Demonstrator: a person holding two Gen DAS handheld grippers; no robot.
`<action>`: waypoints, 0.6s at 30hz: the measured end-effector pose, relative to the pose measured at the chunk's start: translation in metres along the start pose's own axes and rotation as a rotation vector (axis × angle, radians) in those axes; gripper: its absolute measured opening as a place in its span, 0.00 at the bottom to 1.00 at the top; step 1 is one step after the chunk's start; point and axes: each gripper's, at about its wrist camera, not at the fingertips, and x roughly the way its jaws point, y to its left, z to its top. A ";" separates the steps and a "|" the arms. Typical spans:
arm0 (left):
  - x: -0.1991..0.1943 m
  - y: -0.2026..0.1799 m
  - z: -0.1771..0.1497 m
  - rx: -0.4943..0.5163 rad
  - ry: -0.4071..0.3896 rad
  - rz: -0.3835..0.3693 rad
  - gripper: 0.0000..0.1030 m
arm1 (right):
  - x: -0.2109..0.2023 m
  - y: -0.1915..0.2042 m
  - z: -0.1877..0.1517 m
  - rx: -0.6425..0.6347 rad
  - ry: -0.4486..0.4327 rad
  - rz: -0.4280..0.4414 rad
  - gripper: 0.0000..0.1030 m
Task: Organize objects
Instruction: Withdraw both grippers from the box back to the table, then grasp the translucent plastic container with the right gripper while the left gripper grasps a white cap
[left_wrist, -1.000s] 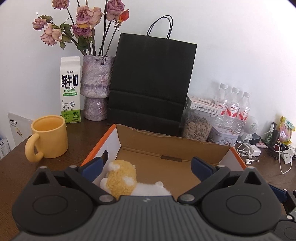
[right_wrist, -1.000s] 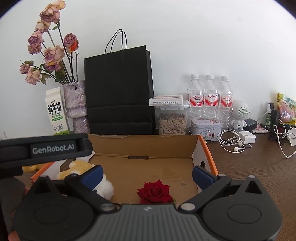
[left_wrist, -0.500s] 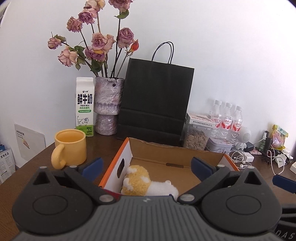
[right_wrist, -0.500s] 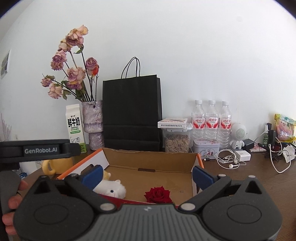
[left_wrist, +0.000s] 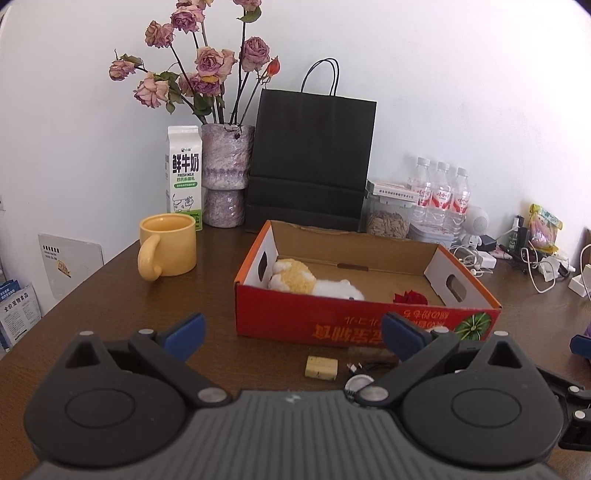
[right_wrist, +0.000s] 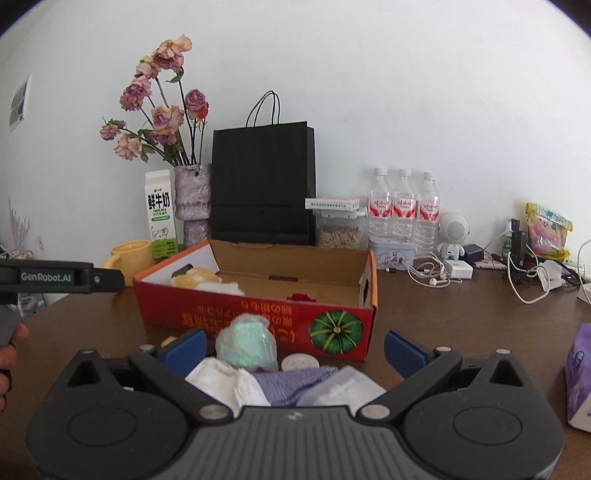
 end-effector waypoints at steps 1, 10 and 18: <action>-0.002 0.001 -0.003 0.006 0.007 0.002 1.00 | -0.004 -0.002 -0.006 0.000 0.014 -0.006 1.00; -0.016 0.014 -0.030 0.020 0.077 0.037 1.00 | -0.016 -0.026 -0.038 -0.020 0.106 -0.067 1.00; -0.023 0.022 -0.038 0.024 0.105 0.049 1.00 | 0.031 -0.042 -0.036 -0.156 0.240 -0.052 1.00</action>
